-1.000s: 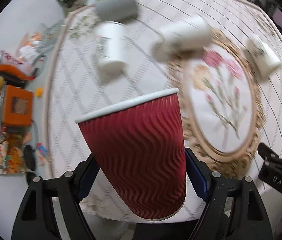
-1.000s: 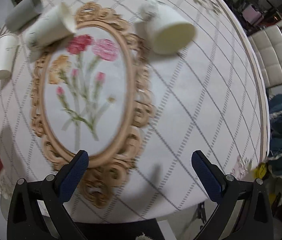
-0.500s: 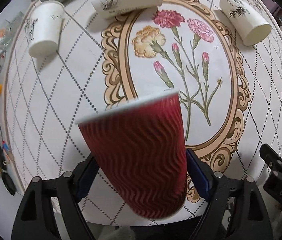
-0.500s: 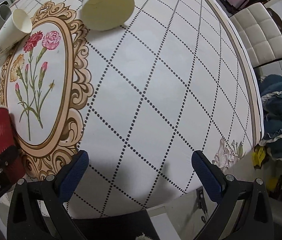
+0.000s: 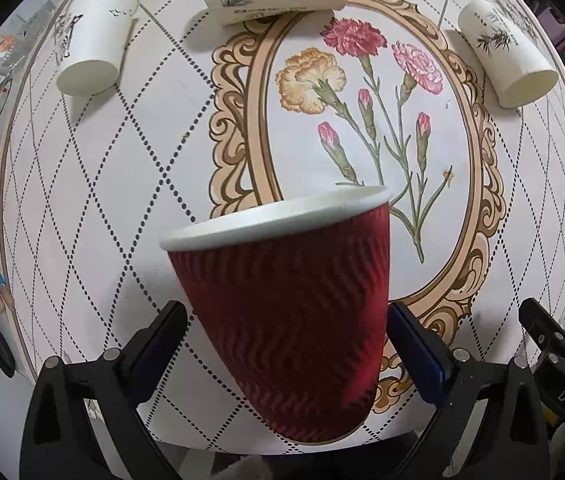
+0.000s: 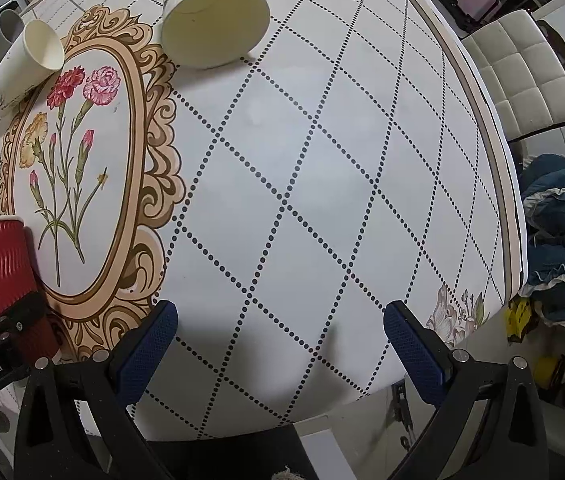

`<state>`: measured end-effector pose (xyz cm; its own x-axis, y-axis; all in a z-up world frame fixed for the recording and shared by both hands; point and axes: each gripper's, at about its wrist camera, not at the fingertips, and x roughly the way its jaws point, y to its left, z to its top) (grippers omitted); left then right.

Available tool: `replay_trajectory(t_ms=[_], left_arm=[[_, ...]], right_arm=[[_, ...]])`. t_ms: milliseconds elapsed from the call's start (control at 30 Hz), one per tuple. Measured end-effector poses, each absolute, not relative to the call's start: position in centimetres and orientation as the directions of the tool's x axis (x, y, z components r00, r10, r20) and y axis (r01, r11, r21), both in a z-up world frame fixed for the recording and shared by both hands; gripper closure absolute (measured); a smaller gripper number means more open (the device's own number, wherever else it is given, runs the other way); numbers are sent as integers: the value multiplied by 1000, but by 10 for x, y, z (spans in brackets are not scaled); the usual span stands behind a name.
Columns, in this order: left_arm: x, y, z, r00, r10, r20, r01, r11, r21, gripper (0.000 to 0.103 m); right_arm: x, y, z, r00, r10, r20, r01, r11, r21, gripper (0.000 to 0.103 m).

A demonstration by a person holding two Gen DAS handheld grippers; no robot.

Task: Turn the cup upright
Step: 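Lift the red cup with the left gripper and rotate it upright, then carry the red cup toward the flower oval and lower it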

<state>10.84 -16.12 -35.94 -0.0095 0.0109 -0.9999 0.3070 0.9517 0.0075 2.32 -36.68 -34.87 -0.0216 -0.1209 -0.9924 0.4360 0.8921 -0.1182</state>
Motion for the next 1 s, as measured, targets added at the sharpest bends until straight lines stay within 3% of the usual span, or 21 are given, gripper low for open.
replay_trajectory(t_ms=[667, 1000], left_arm=[[90, -124, -244, 132, -48, -990, 195, 981, -21, 2], [97, -96, -222, 196, -13, -980, 145, 989, 16, 2]], right_arm=[[31, -336, -301, 77, -93, -993, 393, 918, -56, 0], [43, -310, -268, 108, -78, -991, 357, 933, -35, 0]])
